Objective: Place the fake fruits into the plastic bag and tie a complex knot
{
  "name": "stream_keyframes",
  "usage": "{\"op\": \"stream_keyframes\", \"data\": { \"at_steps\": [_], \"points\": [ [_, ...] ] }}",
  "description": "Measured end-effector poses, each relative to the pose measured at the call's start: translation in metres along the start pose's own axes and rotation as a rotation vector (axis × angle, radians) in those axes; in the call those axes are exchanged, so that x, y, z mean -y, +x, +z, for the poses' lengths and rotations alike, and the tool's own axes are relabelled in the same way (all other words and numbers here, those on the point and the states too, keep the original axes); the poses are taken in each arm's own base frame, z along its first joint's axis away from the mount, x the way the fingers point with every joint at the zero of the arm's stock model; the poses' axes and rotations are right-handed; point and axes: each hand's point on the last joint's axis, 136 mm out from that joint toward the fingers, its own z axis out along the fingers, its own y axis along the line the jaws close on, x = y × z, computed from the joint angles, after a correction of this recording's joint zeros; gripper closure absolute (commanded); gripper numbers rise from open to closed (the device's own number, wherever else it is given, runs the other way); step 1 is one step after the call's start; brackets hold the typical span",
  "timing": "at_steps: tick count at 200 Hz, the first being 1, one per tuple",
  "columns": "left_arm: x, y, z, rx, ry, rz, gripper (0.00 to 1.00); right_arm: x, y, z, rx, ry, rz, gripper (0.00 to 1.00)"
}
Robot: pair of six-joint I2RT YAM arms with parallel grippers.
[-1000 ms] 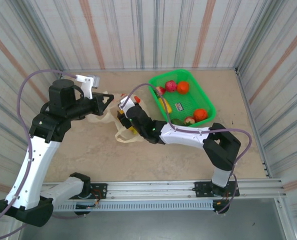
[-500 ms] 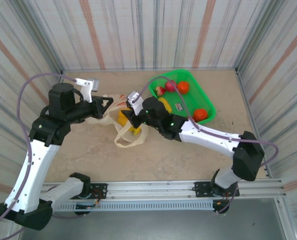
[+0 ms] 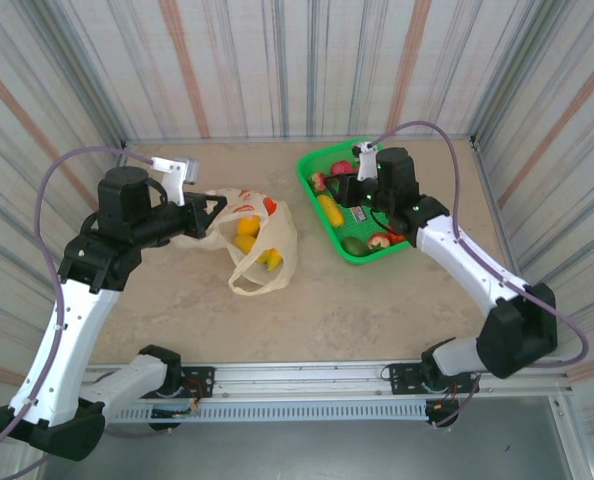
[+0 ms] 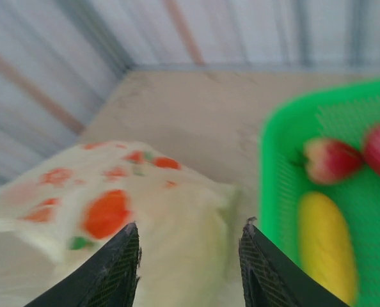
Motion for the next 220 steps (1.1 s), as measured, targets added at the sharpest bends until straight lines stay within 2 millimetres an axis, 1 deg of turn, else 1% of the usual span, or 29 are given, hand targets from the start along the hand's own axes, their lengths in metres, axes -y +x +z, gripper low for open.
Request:
{"op": "stream_keyframes", "data": {
  "at_steps": [13, 36, 58, 74, 91, 109, 147, 163, 179, 205, 220],
  "points": [
    [0.000, 0.000, 0.000, 0.000, 0.000, 0.002, 1.00, 0.034, 0.020, 0.017, -0.095, 0.078, 0.078, 0.48],
    [-0.001, 0.000, 0.001, -0.003, -0.001, 0.000, 1.00, 0.077, 0.058, 0.044, -0.245, 0.166, 0.194, 0.41],
    [-0.002, 0.001, 0.004, -0.011, -0.003, -0.003, 1.00, 0.106, 0.087, 0.064, -0.354, 0.222, 0.268, 0.35],
    [-0.003, 0.002, 0.006, -0.016, -0.005, -0.006, 1.00, 0.120, 0.102, 0.077, -0.405, 0.248, 0.305, 0.34],
    [-0.004, 0.002, 0.007, -0.018, -0.005, -0.007, 1.00, 0.127, 0.115, 0.088, -0.451, 0.255, 0.324, 0.33],
    [-0.004, 0.002, 0.008, -0.020, -0.006, -0.008, 1.00, 0.133, 0.123, 0.098, -0.479, 0.257, 0.336, 0.33],
    [-0.006, 0.002, 0.011, -0.027, -0.007, -0.011, 1.00, 0.138, 0.129, 0.116, -0.506, 0.246, 0.350, 0.33],
    [-0.006, 0.002, 0.011, -0.026, -0.007, -0.010, 1.00, 0.141, 0.129, 0.123, -0.508, 0.247, 0.350, 0.35],
    [-0.006, 0.002, 0.011, -0.026, -0.007, -0.010, 1.00, 0.141, 0.124, 0.127, -0.499, 0.244, 0.347, 0.39],
    [-0.006, 0.002, 0.011, -0.026, -0.007, -0.010, 1.00, 0.142, 0.126, 0.128, -0.503, 0.243, 0.344, 0.48],
    [-0.006, 0.002, 0.011, -0.026, -0.007, -0.010, 1.00, 0.141, 0.125, 0.128, -0.503, 0.236, 0.344, 0.57]
  ]
}}
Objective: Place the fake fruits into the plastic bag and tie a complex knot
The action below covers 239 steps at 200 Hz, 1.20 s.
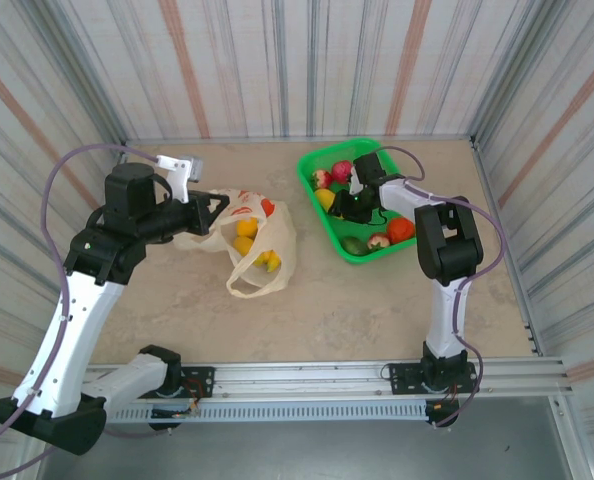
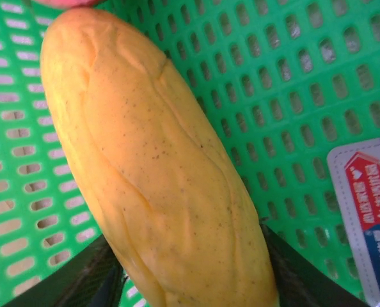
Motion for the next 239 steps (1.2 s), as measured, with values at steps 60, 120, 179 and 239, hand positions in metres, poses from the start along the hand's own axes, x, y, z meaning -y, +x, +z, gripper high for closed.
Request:
{"op": "stream_keyframes", "data": {
  "at_steps": [60, 120, 179, 239],
  "points": [
    [0.000, 0.000, 0.000, 0.000, 0.000, 0.000, 1.00, -0.007, 0.010, -0.018, 0.025, -0.037, -0.017, 0.67],
    [0.000, 0.000, 0.000, 0.001, 0.000, 0.000, 1.00, -0.059, 0.003, -0.108, 0.210, -0.095, -0.146, 0.68],
    [0.001, -0.001, -0.003, 0.008, 0.001, 0.003, 1.00, -0.154, 0.073, -0.168, 0.268, -0.243, -0.461, 0.68],
    [0.000, -0.001, -0.003, 0.010, -0.005, 0.004, 1.00, -0.192, 0.162, -0.192, 0.190, -0.367, -0.764, 0.68]
  ]
}}
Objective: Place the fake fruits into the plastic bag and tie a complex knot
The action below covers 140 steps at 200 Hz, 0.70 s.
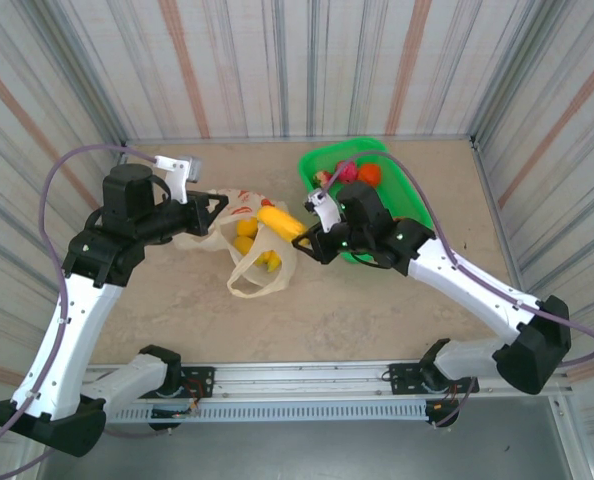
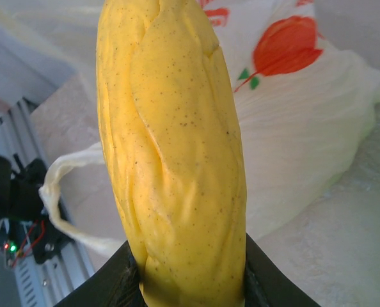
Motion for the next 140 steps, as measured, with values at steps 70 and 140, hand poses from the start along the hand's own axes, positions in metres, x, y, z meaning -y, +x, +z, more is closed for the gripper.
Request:
{"op": "stream_keyframes", "data": {
  "at_steps": [70, 140],
  "points": [
    [-0.001, 0.003, 0.000, -0.004, -0.001, -0.002, 1.00, -0.018, 0.032, 0.045, -0.213, -0.032, -0.030, 0.67],
    [0.001, 0.003, 0.000, 0.000, 0.010, 0.000, 1.00, -0.023, -0.038, 0.121, -0.236, 0.017, 0.056, 0.64]
  ]
}}
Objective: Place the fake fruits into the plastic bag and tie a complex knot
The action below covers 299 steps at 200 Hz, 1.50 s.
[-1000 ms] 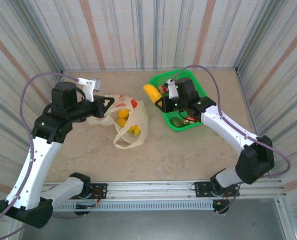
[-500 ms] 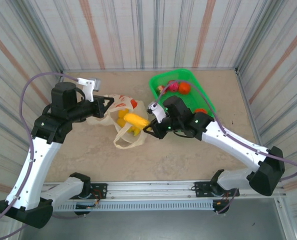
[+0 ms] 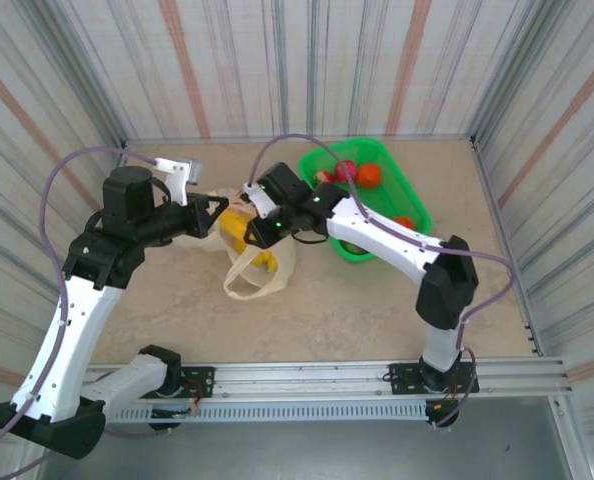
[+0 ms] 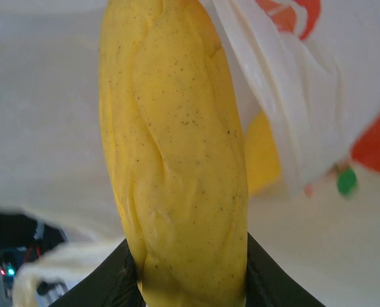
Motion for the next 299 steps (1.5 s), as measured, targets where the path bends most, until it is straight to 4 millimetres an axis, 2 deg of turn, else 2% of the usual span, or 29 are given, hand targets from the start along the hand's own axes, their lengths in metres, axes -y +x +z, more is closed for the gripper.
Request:
{"op": "stream_keyframes", "data": {
  "at_steps": [10, 22, 49, 84, 113, 135, 153, 183, 203, 229, 241, 254, 278, 299],
  "points": [
    [0.000, 0.000, 0.000, 0.000, 0.002, 0.000, 1.00, -0.005, -0.010, 0.010, -0.002, -0.014, 0.016, 0.63],
    [0.000, 0.000, 0.000, 0.000, 0.002, -0.003, 1.00, -0.007, -0.020, 0.022, 0.001, -0.022, 0.030, 0.55],
    [0.001, 0.000, 0.000, 0.002, 0.004, -0.006, 1.00, 0.000, -0.017, 0.047, -0.032, -0.004, 0.094, 0.37],
    [0.002, 0.000, 0.000, 0.000, 0.009, -0.006, 1.00, 0.010, -0.017, 0.050, -0.021, 0.044, 0.129, 0.35],
    [0.002, 0.000, 0.000, 0.001, 0.009, -0.005, 1.00, 0.016, -0.011, 0.045, -0.009, 0.067, 0.130, 0.40],
    [0.002, 0.000, 0.000, 0.001, 0.008, -0.005, 1.00, 0.018, -0.001, 0.031, 0.007, 0.055, 0.132, 0.46],
    [0.001, 0.000, 0.000, 0.002, 0.007, -0.005, 1.00, 0.019, 0.002, 0.008, 0.050, 0.022, 0.137, 0.48],
    [0.001, 0.000, 0.000, 0.002, 0.007, -0.005, 1.00, 0.021, -0.006, -0.050, 0.194, -0.085, 0.139, 0.48],
    [0.001, 0.001, 0.001, -0.001, 0.010, -0.006, 1.00, 0.030, -0.009, -0.087, 0.293, -0.128, 0.138, 0.47],
    [0.000, 0.003, 0.004, -0.004, 0.010, -0.010, 1.00, 0.061, -0.011, -0.123, 0.377, -0.050, 0.178, 0.45],
    [-0.001, 0.004, 0.004, -0.004, 0.010, -0.011, 1.00, 0.085, -0.009, -0.134, 0.397, 0.041, 0.224, 0.43],
    [-0.001, 0.004, 0.003, 0.000, 0.011, -0.009, 1.00, 0.121, 0.000, -0.144, 0.399, 0.174, 0.307, 0.41],
    [0.001, 0.005, 0.001, 0.008, 0.014, -0.005, 1.00, 0.197, 0.038, -0.161, 0.340, 0.467, 0.493, 0.40],
    [0.003, 0.004, -0.002, 0.020, 0.020, 0.003, 1.00, 0.247, 0.079, -0.169, 0.226, 0.701, 0.627, 0.38]
  ]
}}
